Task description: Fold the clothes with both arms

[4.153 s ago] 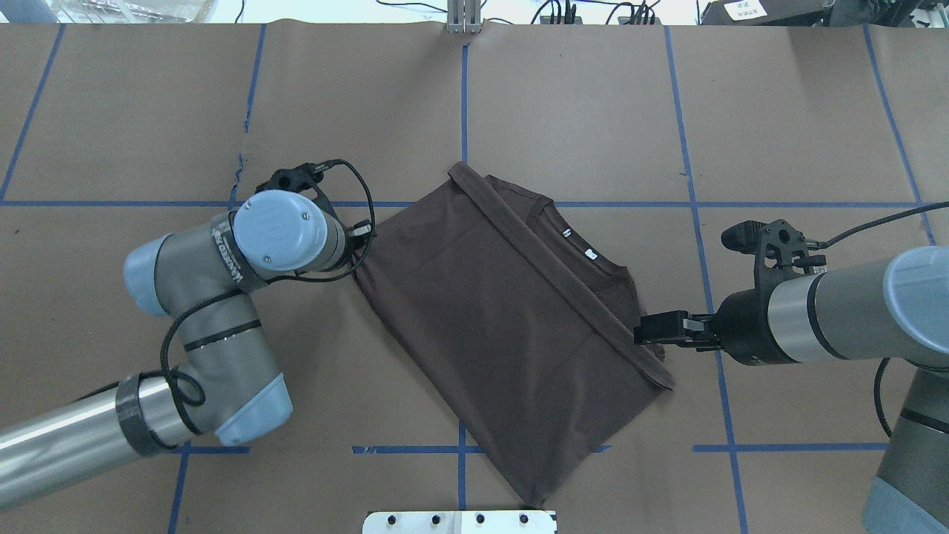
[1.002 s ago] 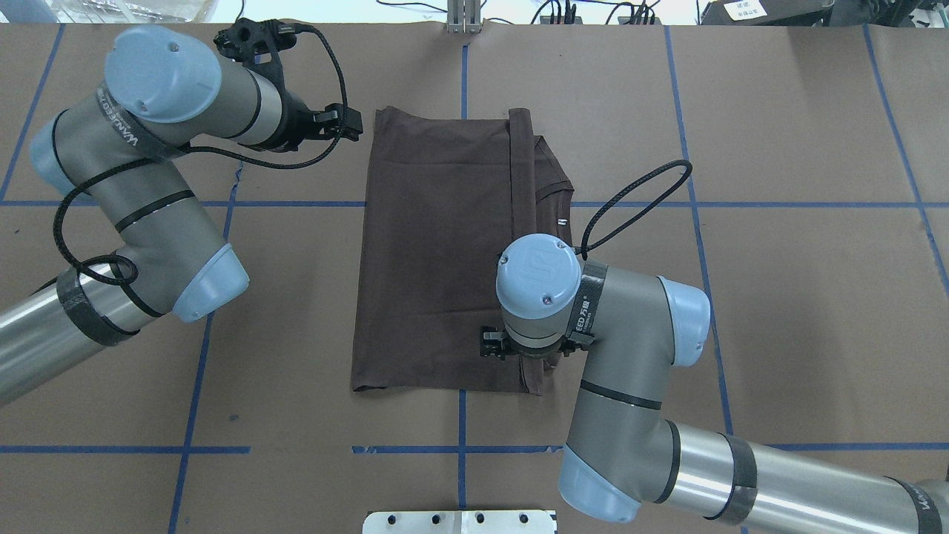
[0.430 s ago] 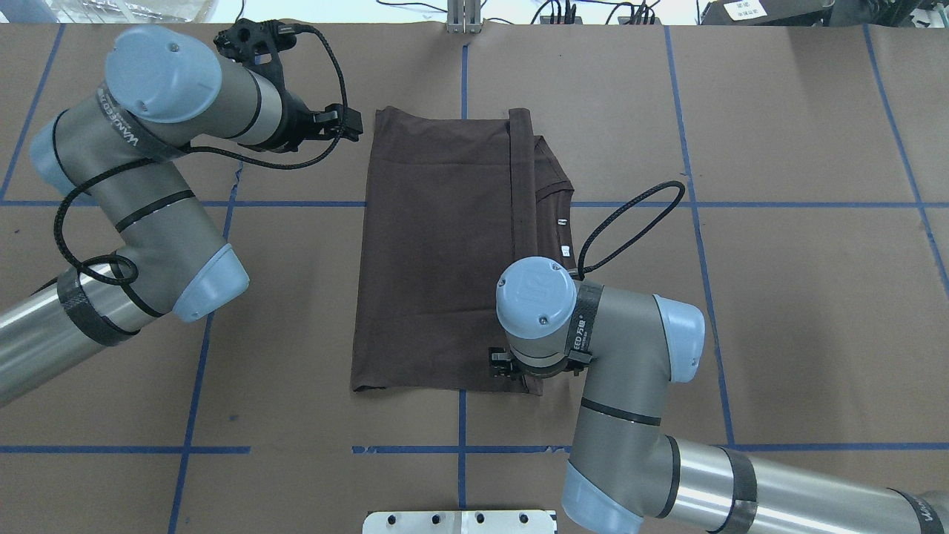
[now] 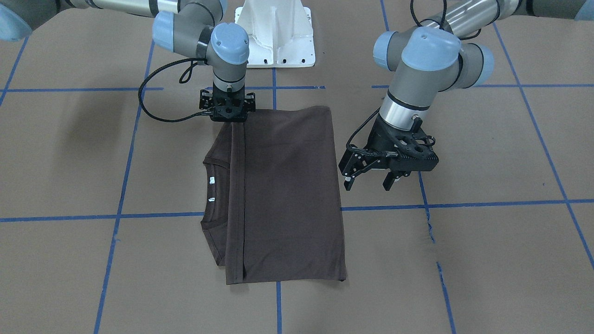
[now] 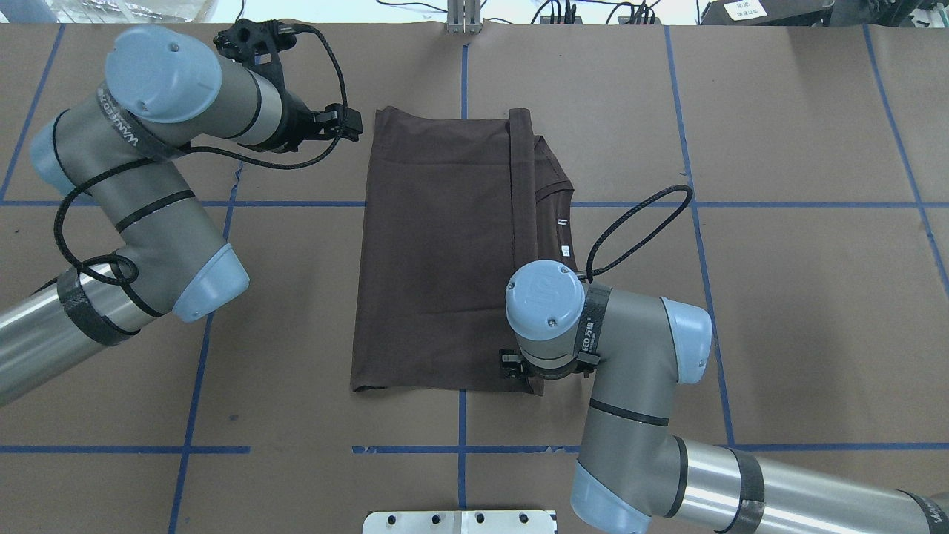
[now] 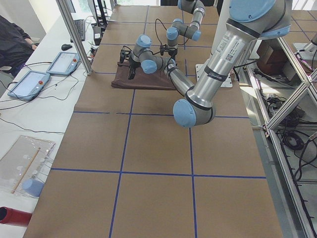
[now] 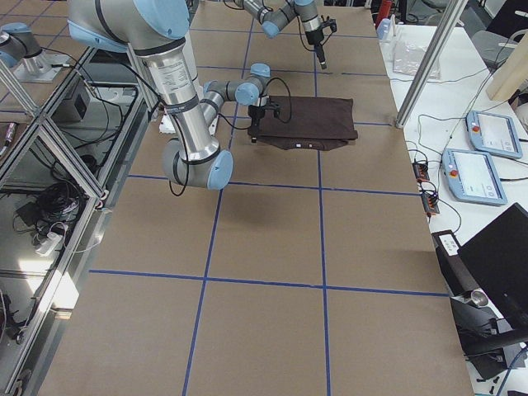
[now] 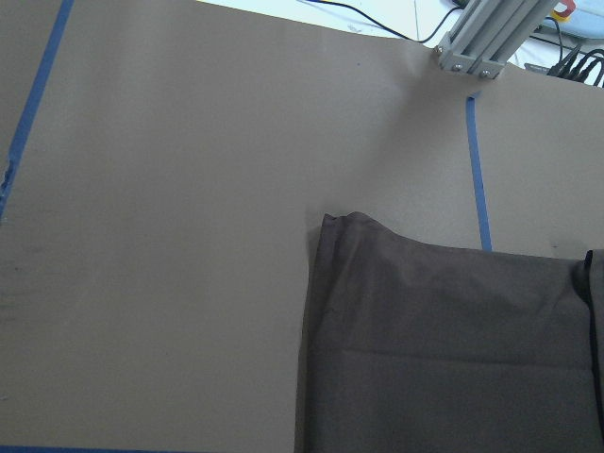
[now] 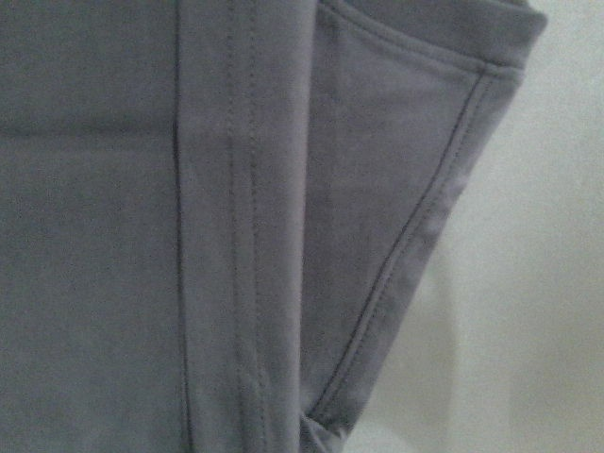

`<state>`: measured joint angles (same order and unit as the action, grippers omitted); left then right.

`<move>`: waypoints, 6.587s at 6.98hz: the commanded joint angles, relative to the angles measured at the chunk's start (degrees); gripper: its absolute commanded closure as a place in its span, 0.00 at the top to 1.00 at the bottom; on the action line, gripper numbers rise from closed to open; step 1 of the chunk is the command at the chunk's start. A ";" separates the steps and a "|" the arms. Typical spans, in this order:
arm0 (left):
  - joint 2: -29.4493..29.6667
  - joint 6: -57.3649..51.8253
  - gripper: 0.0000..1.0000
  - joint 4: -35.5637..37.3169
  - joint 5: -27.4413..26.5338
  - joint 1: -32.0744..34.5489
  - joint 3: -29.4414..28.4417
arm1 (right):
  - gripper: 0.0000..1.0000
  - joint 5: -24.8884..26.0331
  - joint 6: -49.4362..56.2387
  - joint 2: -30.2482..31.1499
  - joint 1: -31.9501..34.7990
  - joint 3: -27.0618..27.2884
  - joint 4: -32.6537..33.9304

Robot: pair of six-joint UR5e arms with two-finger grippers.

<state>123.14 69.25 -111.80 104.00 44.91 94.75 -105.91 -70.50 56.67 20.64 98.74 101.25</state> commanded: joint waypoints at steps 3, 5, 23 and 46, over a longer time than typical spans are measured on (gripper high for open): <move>0.00 0.09 1.00 -0.09 -0.02 -0.26 -0.09 | 1.00 -0.18 0.36 1.69 1.68 1.28 -0.09; 0.00 0.27 1.00 -0.09 -0.02 -0.53 0.09 | 1.00 -0.18 2.90 5.97 2.30 4.68 -0.09; 0.09 -0.35 1.00 -0.88 -0.02 -0.70 0.26 | 1.00 -5.36 18.27 -6.58 19.60 -21.31 -10.90; -9.49 40.70 0.46 11.60 -12.24 -29.27 10.63 | 1.00 -10.46 1.59 0.55 14.60 5.50 -11.25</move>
<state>113.63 109.96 -100.14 91.80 15.63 105.44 -116.39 -68.90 57.22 35.24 104.24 90.00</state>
